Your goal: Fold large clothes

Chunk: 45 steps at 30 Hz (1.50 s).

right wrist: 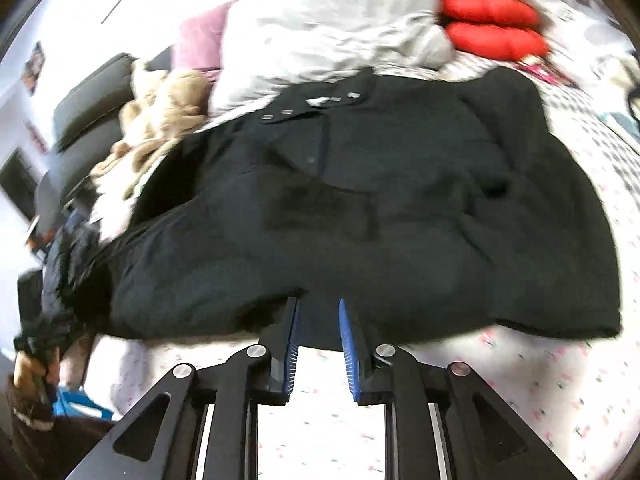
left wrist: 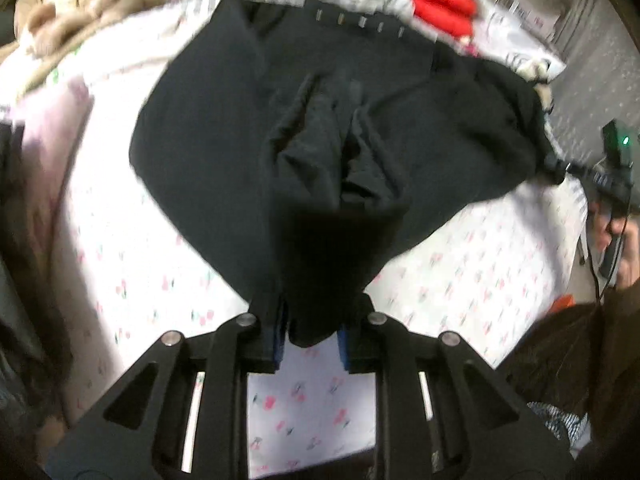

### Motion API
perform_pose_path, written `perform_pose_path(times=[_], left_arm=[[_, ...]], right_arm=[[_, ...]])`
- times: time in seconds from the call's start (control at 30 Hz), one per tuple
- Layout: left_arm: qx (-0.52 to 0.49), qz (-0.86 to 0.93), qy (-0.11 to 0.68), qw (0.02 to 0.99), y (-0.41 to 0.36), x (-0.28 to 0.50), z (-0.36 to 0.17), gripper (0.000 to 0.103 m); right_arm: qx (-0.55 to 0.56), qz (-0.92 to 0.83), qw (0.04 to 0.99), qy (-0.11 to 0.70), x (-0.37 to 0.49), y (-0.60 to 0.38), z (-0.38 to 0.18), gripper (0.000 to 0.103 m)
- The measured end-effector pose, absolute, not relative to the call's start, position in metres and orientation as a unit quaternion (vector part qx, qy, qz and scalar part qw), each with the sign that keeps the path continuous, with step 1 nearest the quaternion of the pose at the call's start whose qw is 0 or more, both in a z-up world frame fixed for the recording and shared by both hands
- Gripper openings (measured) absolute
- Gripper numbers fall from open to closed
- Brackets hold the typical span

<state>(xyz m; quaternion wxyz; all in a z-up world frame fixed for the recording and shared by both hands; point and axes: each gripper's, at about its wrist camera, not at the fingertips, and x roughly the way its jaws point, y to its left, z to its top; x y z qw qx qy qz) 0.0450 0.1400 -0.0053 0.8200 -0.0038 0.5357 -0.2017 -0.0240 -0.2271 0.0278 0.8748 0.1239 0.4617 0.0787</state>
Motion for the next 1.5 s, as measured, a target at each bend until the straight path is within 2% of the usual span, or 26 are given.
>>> perform_pose_path(times=[0.07, 0.13, 0.17, 0.2, 0.23, 0.27, 0.4, 0.53, 0.67, 0.73, 0.8, 0.87, 0.93, 1.33, 1.5], left_arm=[[-0.002, -0.192, 0.528, 0.827, 0.142, 0.043, -0.004, 0.034], [-0.007, -0.192, 0.492, 0.849, 0.145, 0.042, 0.010, 0.046], [-0.016, -0.194, 0.473, 0.860, 0.147, 0.040, 0.017, 0.060], [-0.027, -0.195, 0.452, 0.870, 0.150, 0.039, 0.024, 0.069], [-0.041, -0.196, 0.432, 0.879, 0.153, 0.040, 0.030, 0.070], [-0.053, -0.197, 0.422, 0.883, 0.155, 0.042, 0.033, 0.070], [-0.097, -0.186, 0.418, 0.884, 0.155, 0.062, 0.032, 0.070], [-0.097, -0.164, 0.434, 0.881, 0.148, 0.077, 0.018, 0.070], [-0.106, -0.158, 0.451, 0.872, 0.143, 0.088, 0.006, 0.057], [-0.110, -0.158, 0.458, 0.867, 0.140, 0.094, 0.003, 0.050], [-0.115, -0.163, 0.462, 0.864, 0.139, 0.098, 0.001, 0.035], [-0.115, -0.166, 0.464, 0.863, 0.137, 0.096, 0.002, 0.032], [-0.107, -0.171, 0.458, 0.866, 0.135, 0.093, 0.008, 0.028], [-0.052, -0.206, 0.452, 0.866, 0.145, 0.047, 0.032, 0.019], [-0.012, -0.244, 0.461, 0.853, 0.138, 0.022, 0.040, 0.016]], right_arm=[[0.138, 0.058, 0.872, 0.465, -0.015, -0.240, 0.025, 0.024], [0.150, 0.048, 0.871, 0.465, -0.007, -0.251, 0.026, 0.030], [0.153, 0.044, 0.872, 0.464, 0.002, -0.253, 0.026, 0.042], [0.155, 0.041, 0.872, 0.462, 0.007, -0.257, 0.026, 0.055], [0.156, 0.036, 0.875, 0.457, 0.013, -0.259, 0.026, 0.079], [0.155, 0.029, 0.880, 0.448, 0.021, -0.261, 0.027, 0.084], [0.140, 0.004, 0.878, 0.457, 0.065, -0.263, 0.022, 0.084], [0.086, -0.038, 0.864, 0.495, 0.113, -0.258, -0.004, 0.084], [0.068, -0.082, 0.842, 0.529, 0.151, -0.268, -0.035, 0.083], [0.073, -0.102, 0.829, 0.544, 0.161, -0.276, -0.053, 0.080], [0.079, -0.102, 0.826, 0.549, 0.163, -0.278, -0.062, 0.057], [0.080, -0.087, 0.828, 0.548, 0.158, -0.276, -0.062, 0.026], [0.050, -0.074, 0.834, 0.544, 0.149, -0.268, -0.053, 0.016], [0.032, -0.003, 0.903, 0.429, -0.004, -0.270, 0.094, 0.012], [0.021, -0.007, 0.898, 0.440, -0.070, -0.274, 0.105, 0.012]])
